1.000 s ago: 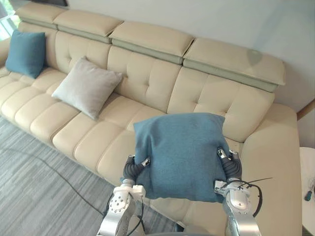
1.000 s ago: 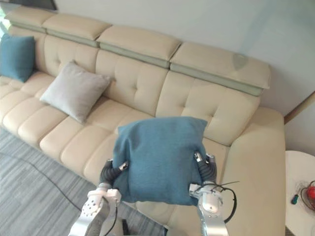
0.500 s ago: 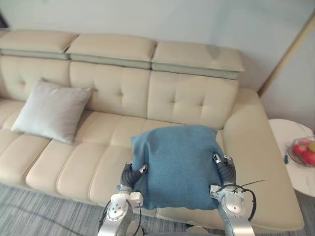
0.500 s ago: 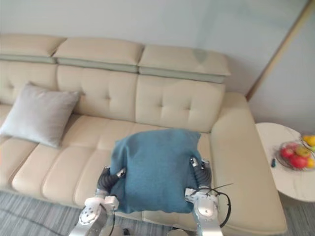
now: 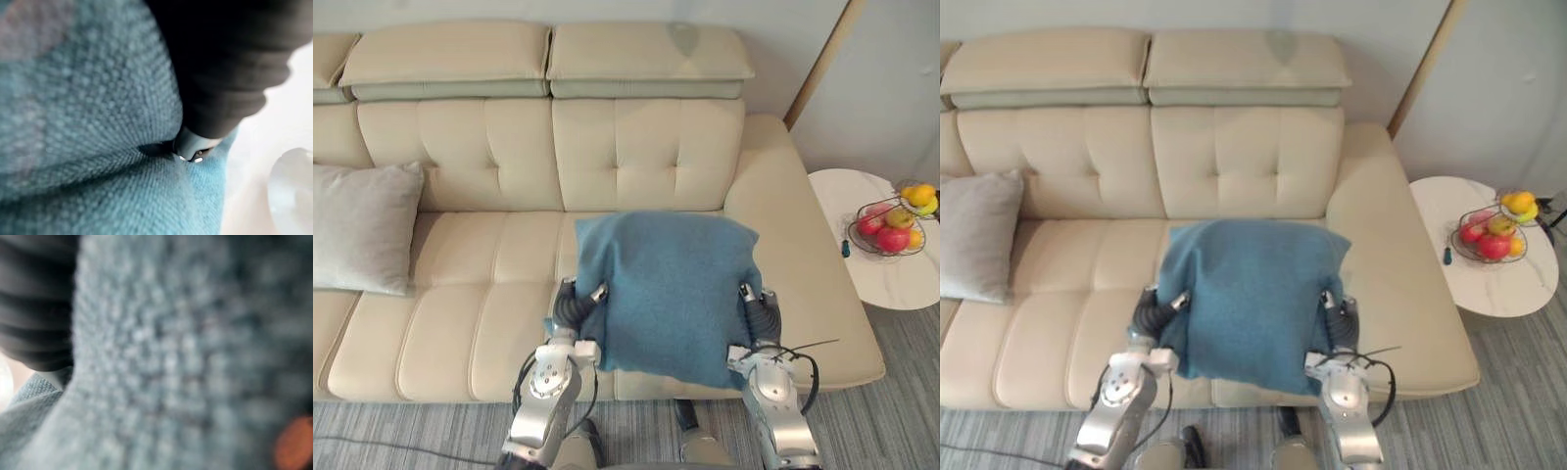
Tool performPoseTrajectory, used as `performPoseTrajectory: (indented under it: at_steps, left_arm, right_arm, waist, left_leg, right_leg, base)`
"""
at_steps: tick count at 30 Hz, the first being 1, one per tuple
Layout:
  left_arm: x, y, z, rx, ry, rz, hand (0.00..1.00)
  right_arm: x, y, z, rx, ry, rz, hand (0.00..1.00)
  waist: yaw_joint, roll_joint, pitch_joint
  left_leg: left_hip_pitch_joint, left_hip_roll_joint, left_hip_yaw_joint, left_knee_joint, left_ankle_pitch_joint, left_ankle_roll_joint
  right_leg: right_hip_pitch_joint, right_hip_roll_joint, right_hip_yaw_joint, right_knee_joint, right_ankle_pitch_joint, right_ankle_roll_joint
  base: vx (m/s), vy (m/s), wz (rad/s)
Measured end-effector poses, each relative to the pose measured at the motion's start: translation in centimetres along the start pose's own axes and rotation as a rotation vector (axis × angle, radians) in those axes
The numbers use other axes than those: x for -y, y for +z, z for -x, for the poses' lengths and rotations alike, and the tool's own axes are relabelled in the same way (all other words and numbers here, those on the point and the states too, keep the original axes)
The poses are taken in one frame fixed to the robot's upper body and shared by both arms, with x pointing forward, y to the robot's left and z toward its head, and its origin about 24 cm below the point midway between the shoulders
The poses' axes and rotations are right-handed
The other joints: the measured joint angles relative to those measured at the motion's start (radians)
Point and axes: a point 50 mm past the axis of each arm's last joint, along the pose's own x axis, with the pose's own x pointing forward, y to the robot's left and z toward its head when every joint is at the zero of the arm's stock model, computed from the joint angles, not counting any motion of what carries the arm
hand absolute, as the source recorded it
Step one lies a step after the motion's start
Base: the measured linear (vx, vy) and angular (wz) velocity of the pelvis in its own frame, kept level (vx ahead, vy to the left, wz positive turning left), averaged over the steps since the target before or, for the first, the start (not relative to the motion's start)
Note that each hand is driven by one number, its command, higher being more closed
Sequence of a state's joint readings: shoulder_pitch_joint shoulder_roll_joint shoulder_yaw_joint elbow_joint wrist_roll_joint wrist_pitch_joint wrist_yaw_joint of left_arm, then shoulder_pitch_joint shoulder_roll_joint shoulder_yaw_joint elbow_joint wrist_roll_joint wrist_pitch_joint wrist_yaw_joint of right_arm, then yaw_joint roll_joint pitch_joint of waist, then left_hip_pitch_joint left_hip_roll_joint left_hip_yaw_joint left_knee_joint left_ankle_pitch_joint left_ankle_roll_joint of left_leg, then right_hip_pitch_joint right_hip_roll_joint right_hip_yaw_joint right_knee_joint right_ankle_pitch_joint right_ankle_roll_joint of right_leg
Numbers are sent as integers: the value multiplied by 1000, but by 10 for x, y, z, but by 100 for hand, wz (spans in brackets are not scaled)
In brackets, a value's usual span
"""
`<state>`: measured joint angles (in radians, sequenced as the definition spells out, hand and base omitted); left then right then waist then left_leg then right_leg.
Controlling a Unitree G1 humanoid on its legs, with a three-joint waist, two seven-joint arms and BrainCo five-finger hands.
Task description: Pick up cushions and gather them together orderly.
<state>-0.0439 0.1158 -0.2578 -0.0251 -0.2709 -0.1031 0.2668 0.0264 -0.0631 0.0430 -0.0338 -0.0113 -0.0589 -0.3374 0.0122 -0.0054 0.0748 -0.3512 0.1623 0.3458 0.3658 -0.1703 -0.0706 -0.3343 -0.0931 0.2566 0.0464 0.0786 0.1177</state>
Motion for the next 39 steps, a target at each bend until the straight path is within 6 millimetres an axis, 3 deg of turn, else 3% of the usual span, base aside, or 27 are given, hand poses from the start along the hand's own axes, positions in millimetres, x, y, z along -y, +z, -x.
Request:
performPoseTrajectory:
  at_steps: [4,6,7,9,10,11,12,13,14,15,18,20,22,27,33,39]
  left_arm:
    - [9,32,-38,128,4,-56,100]
    - [20,71,-73,259,-5,-111,100]
    - [22,79,-78,281,-3,-119,100]
    - [35,133,-105,449,20,-165,100]
    - [36,142,-109,477,26,-168,100]
    - [41,172,-120,555,48,-177,0]
    - [42,181,-124,577,58,-183,0]
    - [41,205,-133,628,92,-208,0]
    - [41,213,-136,643,103,-213,0]
    - [44,240,-144,684,151,-214,0]
    - [41,278,-158,694,231,-214,0]
    - [32,276,-168,608,279,-224,0]
    - [25,263,-176,516,284,-232,0]
    - [30,244,-181,425,262,-157,0]
    - [23,163,-179,220,261,-121,0]
    - [15,140,-172,193,247,-121,0]
  right_arm:
    - [-12,28,-34,106,-31,-4,100]
    - [-19,64,-64,223,-77,7,100]
    - [-20,71,-69,244,-91,6,100]
    - [-27,122,-95,383,-173,-37,100]
    - [-28,130,-100,404,-184,-36,100]
    - [-34,157,-113,466,-209,-35,100]
    - [-35,165,-118,478,-217,-35,100]
    - [-36,187,-131,503,-243,-32,0]
    - [-37,194,-134,510,-251,-33,0]
    - [-36,221,-146,531,-279,-38,0]
    - [-33,261,-163,517,-310,-52,0]
    - [-32,261,-173,427,-281,-73,0]
    - [-34,247,-179,333,-234,-84,0]
    - [-38,233,-180,280,-184,-90,0]
    - [-55,176,-171,154,-129,-100,0]
    - [-34,152,-162,173,-173,-142,0]
  waist:
    - [11,4,7]
    - [13,8,37]
    - [12,9,44]
    - [10,5,89]
    - [10,5,94]
    - [3,6,111]
    - [2,6,121]
    - [-6,6,154]
    - [-8,7,164]
    - [-14,6,203]
    - [-20,6,260]
    - [-25,8,278]
    - [-25,8,279]
    - [-25,6,328]
    - [-24,6,331]
    - [-16,6,331]
  left_leg:
    - [-84,6,-4,1,27,0]
    - [-135,3,-21,-6,57,1]
    - [-142,3,-25,-8,63,2]
    - [-186,-1,-32,-30,101,1]
    - [-192,-3,-32,-39,109,1]
    - [-214,-16,-38,-77,143,0]
    - [-215,-20,-41,-92,154,-1]
    - [-215,-32,-56,-126,184,-3]
    - [-217,-34,-59,-138,192,-4]
    - [-228,-43,-70,-170,219,-5]
    - [-269,-52,-97,-219,263,-9]
    - [-280,-52,-110,-252,278,-15]
    - [-279,-53,-111,-295,296,-19]
    - [-277,-50,-122,-351,322,-26]
    - [-279,-35,-131,-365,326,-30]
    - [-259,-32,-144,-364,329,-35]
  right_leg:
    - [-83,4,-12,2,30,-7]
    - [-128,3,-30,1,52,-11]
    - [-134,3,-33,1,53,-13]
    - [-185,2,-48,-1,68,-29]
    - [-194,1,-49,-2,71,-30]
    - [-226,-5,-56,-9,84,-33]
    - [-227,-6,-58,-18,93,-31]
    - [-226,-12,-67,-45,121,-20]
    - [-227,-13,-69,-54,129,-21]
    - [-232,-18,-78,-86,154,-20]
    - [-268,-20,-84,-123,196,-19]
    - [-284,-17,-92,-133,205,-18]
    - [-302,-12,-101,-133,205,-18]
    - [-318,-3,-121,-133,205,-18]
    - [-327,11,-133,-132,205,-18]
    - [-301,14,-140,-120,186,-21]
  base:
    - [-126,-83,2]
    - [-169,-94,14]
    - [-162,-84,19]
    - [-147,-81,13]
    - [-143,-67,14]
    - [-94,-43,15]
    - [-84,-44,23]
    - [-36,-26,16]
    - [-52,-25,23]
    - [-49,-15,18]
    - [-66,-15,15]
    - [-45,-17,8]
    - [-22,-16,4]
    - [-17,-13,5]
    - [-9,-6,-3]
    - [-47,-17,5]
